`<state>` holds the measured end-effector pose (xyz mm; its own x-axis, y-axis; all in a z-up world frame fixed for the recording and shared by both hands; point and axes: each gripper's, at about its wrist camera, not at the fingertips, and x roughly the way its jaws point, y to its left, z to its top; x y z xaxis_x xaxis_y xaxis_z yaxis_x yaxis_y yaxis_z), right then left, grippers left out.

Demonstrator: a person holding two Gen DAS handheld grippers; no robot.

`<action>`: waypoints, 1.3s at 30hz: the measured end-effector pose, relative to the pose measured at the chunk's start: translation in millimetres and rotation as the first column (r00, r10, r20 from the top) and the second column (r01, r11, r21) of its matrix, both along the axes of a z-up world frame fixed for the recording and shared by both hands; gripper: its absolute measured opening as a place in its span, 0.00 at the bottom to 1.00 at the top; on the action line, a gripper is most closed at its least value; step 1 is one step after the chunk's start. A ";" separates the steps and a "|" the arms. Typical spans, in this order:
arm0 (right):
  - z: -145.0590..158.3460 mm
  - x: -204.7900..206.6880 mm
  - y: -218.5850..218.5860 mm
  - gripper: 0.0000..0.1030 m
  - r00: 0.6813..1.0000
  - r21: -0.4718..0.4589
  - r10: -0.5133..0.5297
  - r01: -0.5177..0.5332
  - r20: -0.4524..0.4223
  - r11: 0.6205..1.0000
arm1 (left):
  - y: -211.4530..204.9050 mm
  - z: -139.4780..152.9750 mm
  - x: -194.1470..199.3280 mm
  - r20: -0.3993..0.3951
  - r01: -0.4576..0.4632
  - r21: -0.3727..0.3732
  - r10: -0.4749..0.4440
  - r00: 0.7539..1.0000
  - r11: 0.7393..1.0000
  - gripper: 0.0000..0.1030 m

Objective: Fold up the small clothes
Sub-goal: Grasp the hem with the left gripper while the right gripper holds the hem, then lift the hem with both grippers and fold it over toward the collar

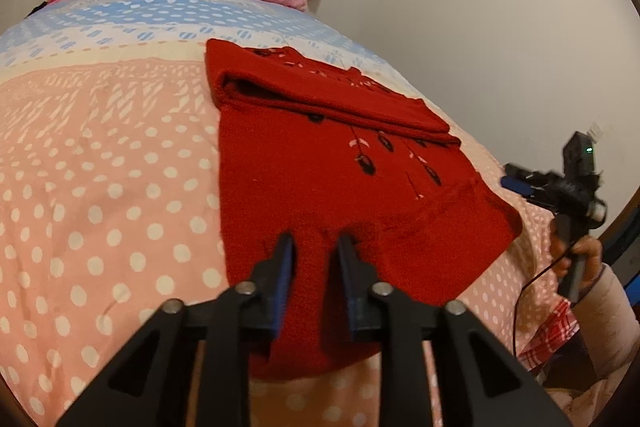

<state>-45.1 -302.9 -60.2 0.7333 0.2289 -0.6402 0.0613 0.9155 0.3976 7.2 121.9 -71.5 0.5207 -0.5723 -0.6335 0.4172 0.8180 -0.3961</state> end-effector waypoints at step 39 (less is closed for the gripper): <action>-19.1 5.3 51.8 0.09 0.996 -0.332 -0.027 -0.003 -0.085 0.943 | 0.7 10.0 2.2 0.020 -0.017 0.067 0.015 1.000 0.998 0.07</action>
<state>-39.8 -251.1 -79.3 0.6723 -0.0159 -0.7401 0.0941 0.9935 0.0641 9.4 122.6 -61.5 0.5419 -0.5206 -0.6598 0.4110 0.8489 -0.3323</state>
